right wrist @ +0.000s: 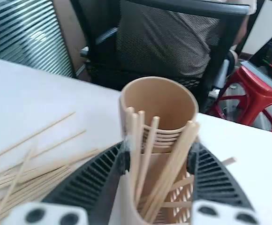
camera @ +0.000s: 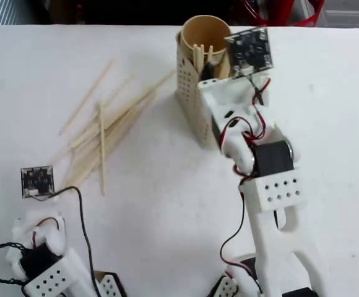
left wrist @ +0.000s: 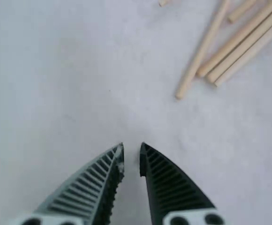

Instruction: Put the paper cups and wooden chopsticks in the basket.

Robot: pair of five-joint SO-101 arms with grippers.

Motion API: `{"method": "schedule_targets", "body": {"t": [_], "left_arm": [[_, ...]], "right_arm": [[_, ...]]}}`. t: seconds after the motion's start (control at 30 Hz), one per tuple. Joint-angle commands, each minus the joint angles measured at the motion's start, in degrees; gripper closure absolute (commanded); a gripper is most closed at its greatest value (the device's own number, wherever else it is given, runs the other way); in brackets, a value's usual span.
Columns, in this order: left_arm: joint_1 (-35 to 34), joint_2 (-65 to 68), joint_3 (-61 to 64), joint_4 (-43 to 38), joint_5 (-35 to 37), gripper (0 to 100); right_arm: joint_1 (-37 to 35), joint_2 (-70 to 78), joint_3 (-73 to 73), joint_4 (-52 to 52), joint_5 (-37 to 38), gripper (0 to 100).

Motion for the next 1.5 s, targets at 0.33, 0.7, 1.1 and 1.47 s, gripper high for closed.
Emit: {"method": "schedule_targets", "body": {"t": [0.33, 0.7, 1.1, 1.47], "left_arm": [[0.4, -0.48, -0.18, 0.44, -0.44, 92], [0.4, -0.48, -0.18, 0.44, -0.44, 92], [0.4, -0.48, -0.18, 0.44, -0.44, 92], [0.4, -0.48, -0.18, 0.44, -0.44, 92]], "right_arm": [[-19.47, 27.91, -21.8, 13.93, -2.29, 80.4], [-20.09, 61.93, -39.74, 3.03, -15.03, 80.4], [-20.0, 88.84, -65.85, 12.79, -15.56, 80.2], [-19.91, 100.62, -82.46, 19.82, -29.27, 80.1]]}}
